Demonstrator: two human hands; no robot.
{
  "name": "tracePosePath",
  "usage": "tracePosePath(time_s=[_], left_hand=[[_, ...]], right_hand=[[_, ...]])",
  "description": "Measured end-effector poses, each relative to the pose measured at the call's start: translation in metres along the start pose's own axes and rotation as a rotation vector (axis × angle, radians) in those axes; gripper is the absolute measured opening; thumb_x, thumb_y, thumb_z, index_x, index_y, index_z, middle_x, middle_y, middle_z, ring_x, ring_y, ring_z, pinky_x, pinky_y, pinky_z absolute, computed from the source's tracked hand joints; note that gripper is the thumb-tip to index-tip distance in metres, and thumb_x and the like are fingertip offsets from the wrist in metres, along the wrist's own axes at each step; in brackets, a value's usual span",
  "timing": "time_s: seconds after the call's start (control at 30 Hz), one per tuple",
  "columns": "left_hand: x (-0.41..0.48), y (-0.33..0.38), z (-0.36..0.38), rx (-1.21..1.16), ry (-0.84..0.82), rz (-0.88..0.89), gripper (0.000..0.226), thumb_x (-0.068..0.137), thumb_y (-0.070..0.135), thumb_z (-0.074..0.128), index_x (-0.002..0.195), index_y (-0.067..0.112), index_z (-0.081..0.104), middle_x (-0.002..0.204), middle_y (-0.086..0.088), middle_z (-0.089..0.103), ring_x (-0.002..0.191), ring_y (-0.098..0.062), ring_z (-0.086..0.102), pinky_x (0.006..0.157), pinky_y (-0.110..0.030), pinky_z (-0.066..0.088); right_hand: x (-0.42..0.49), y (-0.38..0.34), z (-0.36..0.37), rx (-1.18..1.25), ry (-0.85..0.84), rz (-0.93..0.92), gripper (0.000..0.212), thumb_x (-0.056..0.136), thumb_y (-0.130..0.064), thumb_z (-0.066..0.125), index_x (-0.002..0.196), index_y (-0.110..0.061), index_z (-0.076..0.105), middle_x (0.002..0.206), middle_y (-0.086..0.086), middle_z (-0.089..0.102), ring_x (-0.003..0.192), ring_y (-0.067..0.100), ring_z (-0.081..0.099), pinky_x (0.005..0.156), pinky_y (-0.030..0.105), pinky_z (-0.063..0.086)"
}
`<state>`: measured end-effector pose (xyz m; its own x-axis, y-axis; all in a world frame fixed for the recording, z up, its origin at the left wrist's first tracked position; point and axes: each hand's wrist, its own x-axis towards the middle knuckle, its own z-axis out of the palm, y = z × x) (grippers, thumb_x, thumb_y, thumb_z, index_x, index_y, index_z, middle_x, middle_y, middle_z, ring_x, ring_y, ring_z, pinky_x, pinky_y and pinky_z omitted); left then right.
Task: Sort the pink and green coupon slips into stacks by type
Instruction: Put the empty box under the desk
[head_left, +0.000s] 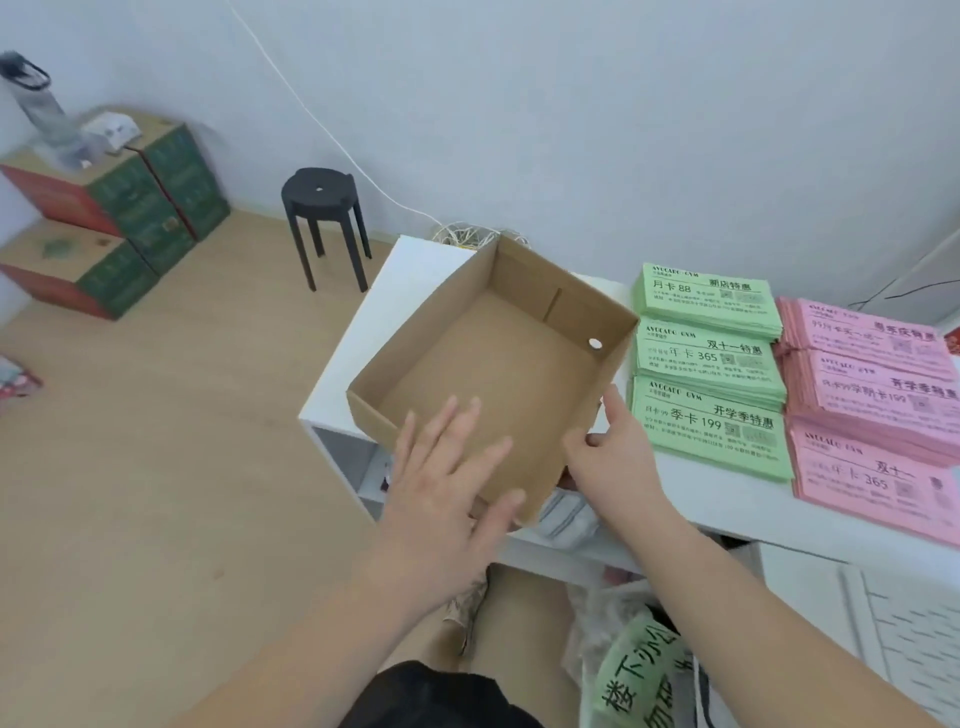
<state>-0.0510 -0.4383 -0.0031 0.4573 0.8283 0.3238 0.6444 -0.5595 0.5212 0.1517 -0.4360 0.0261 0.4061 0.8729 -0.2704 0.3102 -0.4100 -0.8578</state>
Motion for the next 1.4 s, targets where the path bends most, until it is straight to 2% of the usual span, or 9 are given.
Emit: tracePosePath(time_s=[0.13,0.23,0.3,0.37,0.5,0.63,0.93,1.07,1.4], left_hand=[[-0.060,-0.003,-0.042,0.058,0.061,-0.511,0.087,0.094,0.045,0.066,0.163,0.024,0.018,0.171,-0.010,-0.003,0.156,-0.026,-0.001,0.125,-0.043,0.003],[-0.091,-0.010,-0.076,-0.017,-0.023,-0.771,0.081,0.097,0.031,0.062,0.163,0.023,0.015,0.165,-0.010,0.027,0.148,-0.029,0.031,0.117,-0.043,0.033],[-0.112,-0.006,-0.089,-0.112,-0.107,-0.740,0.055,0.100,0.021,0.055,0.153,0.028,0.040,0.109,0.003,0.069,0.098,-0.010,0.065,0.080,-0.026,0.053],[-0.135,0.003,-0.092,-0.175,-0.153,-0.724,0.046,0.100,0.013,0.052,0.143,0.030,0.052,0.074,0.014,0.061,0.068,0.001,0.059,0.054,-0.011,0.040],[-0.191,0.010,-0.088,-0.127,-0.161,-0.721,0.068,0.100,0.012,0.052,0.160,0.032,0.027,0.071,0.009,0.056,0.061,-0.005,0.055,0.050,-0.013,0.037],[-0.234,-0.001,-0.093,-0.086,-0.205,-0.714,0.082,0.100,0.011,0.051,0.163,0.036,0.004,0.060,0.004,0.055,0.052,-0.015,0.054,0.054,-0.032,0.044],[-0.311,-0.067,-0.113,-0.044,-0.512,-0.665,0.082,0.104,0.054,0.040,0.163,0.027,-0.010,0.108,-0.008,0.065,0.105,-0.029,0.063,0.083,-0.037,0.049],[-0.324,-0.092,-0.084,-0.127,-0.649,-0.571,0.107,0.091,0.076,0.046,0.158,0.032,-0.025,0.168,-0.002,0.025,0.147,-0.025,0.036,0.114,-0.040,0.039],[-0.356,-0.138,0.030,-0.153,-0.780,-0.590,0.128,0.070,0.090,0.052,0.155,0.038,-0.027,0.165,0.004,0.032,0.143,-0.019,0.044,0.112,-0.039,0.044]], right_hand=[[-0.063,0.014,-0.005,-0.264,0.013,-0.143,0.080,0.096,-0.012,0.046,0.161,-0.038,0.007,0.051,0.002,0.049,0.046,0.016,0.046,0.046,0.031,0.043],[-0.113,0.018,-0.008,-0.381,-0.048,-0.214,0.084,0.097,-0.007,0.044,0.161,-0.038,0.000,0.057,0.006,0.049,0.050,0.023,0.048,0.048,0.041,0.046],[-0.142,0.021,-0.007,-0.519,-0.096,-0.238,0.092,0.094,-0.001,0.044,0.161,-0.040,-0.005,0.061,0.006,0.051,0.055,0.026,0.053,0.055,0.045,0.049],[-0.164,0.029,-0.001,-0.675,-0.121,-0.218,0.097,0.093,0.001,0.043,0.158,-0.046,-0.012,0.067,0.003,0.052,0.060,0.026,0.055,0.059,0.045,0.050],[-0.209,0.065,0.020,-0.630,-0.137,-0.262,0.089,0.106,-0.031,0.046,0.150,-0.055,-0.028,0.094,-0.005,0.056,0.067,0.013,0.055,0.061,0.035,0.051],[-0.247,0.095,0.049,-0.518,-0.152,-0.086,0.087,0.103,-0.056,0.040,0.150,-0.047,-0.033,0.076,-0.006,0.059,0.057,0.011,0.057,0.051,0.028,0.042],[-0.296,0.143,0.143,-0.556,-0.238,0.083,0.070,0.109,-0.024,0.037,0.163,-0.032,-0.008,0.062,0.001,0.057,0.057,0.020,0.057,0.050,0.028,0.036],[-0.294,0.163,0.162,-0.511,-0.171,0.161,0.067,0.109,-0.034,0.035,0.162,-0.038,-0.005,0.078,0.005,0.066,0.069,0.024,0.064,0.063,0.035,0.049],[-0.266,0.277,0.178,-0.445,-0.272,0.265,0.082,0.096,-0.073,0.030,0.162,-0.040,-0.006,0.100,0.006,0.073,0.092,0.022,0.069,0.085,0.033,0.050]])
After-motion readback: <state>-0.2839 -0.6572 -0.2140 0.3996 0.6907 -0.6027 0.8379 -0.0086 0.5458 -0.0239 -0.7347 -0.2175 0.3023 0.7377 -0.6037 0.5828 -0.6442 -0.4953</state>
